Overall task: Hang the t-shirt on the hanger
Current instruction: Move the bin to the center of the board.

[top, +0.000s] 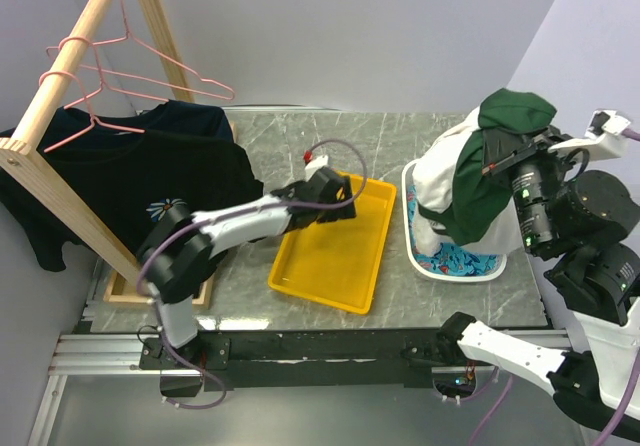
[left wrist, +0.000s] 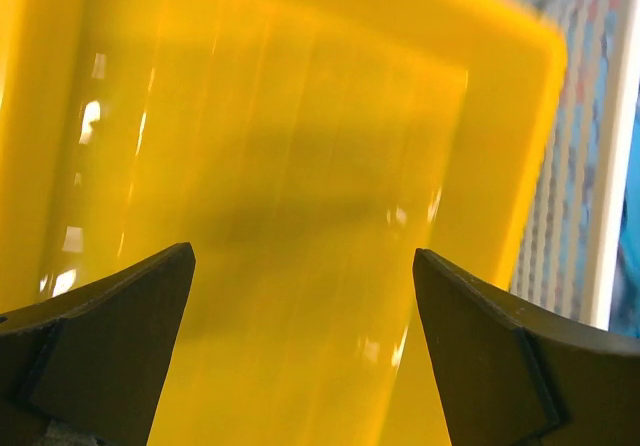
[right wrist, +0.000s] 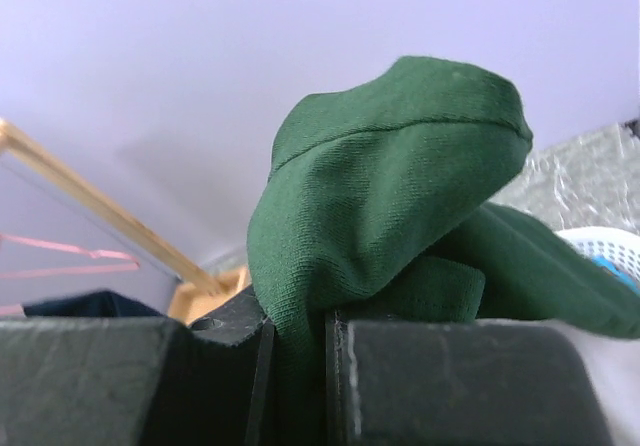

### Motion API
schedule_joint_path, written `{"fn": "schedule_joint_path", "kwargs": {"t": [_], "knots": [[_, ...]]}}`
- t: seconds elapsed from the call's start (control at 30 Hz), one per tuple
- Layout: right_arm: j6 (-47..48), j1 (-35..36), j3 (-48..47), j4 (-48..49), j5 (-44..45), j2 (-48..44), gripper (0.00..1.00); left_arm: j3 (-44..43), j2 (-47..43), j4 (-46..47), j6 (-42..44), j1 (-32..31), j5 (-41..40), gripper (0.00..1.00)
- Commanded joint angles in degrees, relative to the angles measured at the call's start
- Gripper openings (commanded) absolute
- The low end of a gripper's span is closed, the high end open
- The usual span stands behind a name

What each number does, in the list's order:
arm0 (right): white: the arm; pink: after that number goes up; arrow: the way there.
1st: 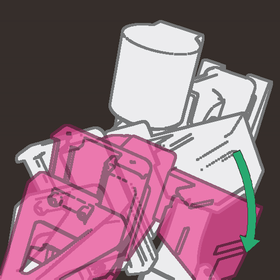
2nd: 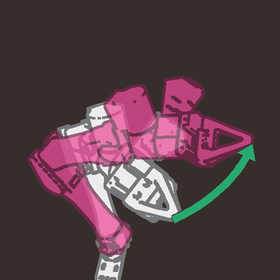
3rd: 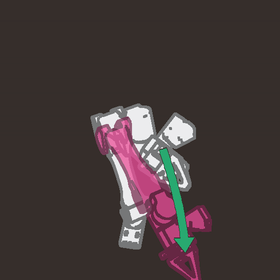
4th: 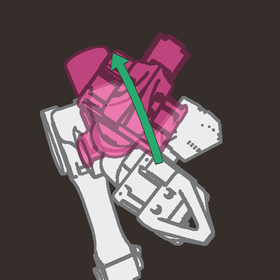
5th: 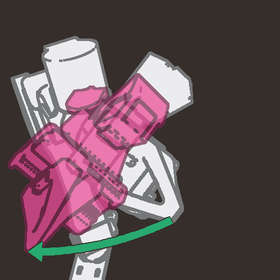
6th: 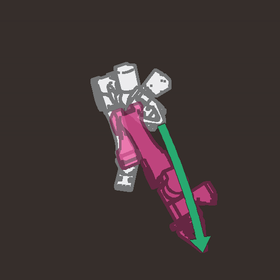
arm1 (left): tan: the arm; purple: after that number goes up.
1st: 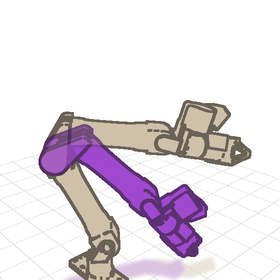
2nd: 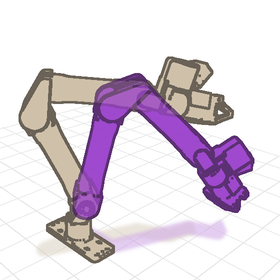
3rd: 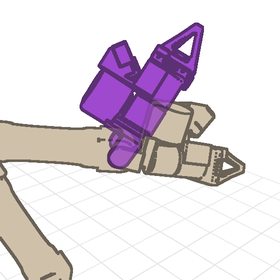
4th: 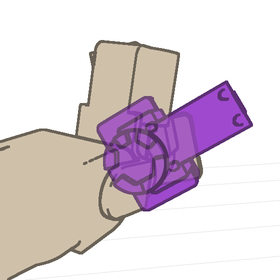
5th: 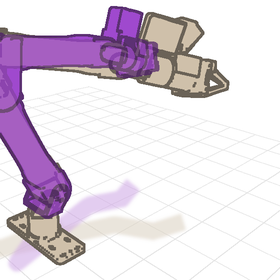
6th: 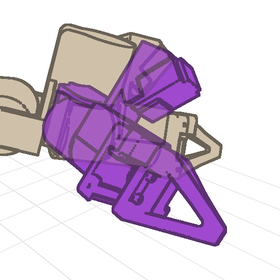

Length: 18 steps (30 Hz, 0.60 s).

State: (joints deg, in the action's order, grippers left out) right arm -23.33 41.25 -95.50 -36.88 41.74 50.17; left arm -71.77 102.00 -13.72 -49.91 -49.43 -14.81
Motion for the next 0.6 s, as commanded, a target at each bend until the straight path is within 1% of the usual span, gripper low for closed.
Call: {"fn": "schedule_joint_path", "kwargs": {"t": [0.0, 0.03, 0.13, 0.23, 0.33, 0.4, 0.43, 0.57], "knots": [[-2.2, 0.0, 1.8, 0.0, -2.4, -2.5, 0.00, -12.2, 10.8, -1.3, 4.4, 2.6, -0.2, 0.97], [-2.7, 0.0, 2.4, -0.3, -2.8, -3.1, 0.00, -16.7, 12.9, -2.4, 5.0, 3.1, -0.1, 0.96], [-3.8, -0.1, 5.2, -1.0, -4.3, -5.4, 0.00, -22.8, 19.3, -3.9, 6.3, 5.1, 0.2, 0.96], [-4.4, 0.0, 6.8, -2.4, -4.8, -7.0, 0.00, -27.1, 23.8, -4.7, 6.8, 7.3, 0.9, 0.98], [-4.8, 0.0, 8.3, -3.0, -5.7, -8.6, 0.00, -28.8, 25.8, -1.9, 8.8, 9.3, 0.9, 0.98], [-5.2, 0.0, 8.9, -3.4, -6.7, -9.5, 0.00, -30.9, 28.1, -1.8, 9.3, 10.1, 1.4, 0.98], [-5.3, 0.1, 9.2, -3.6, -7.1, -9.7, 0.00, -34.2, 29.1, -3.3, 9.7, 10.9, 1.3, 0.98], [-5.7, 0.0, 10.7, -4.3, -8.4, -10.6, 0.00, -40.2, 34.0, -3.3, 11.5, 12.7, -1.7, 0.97]]}}
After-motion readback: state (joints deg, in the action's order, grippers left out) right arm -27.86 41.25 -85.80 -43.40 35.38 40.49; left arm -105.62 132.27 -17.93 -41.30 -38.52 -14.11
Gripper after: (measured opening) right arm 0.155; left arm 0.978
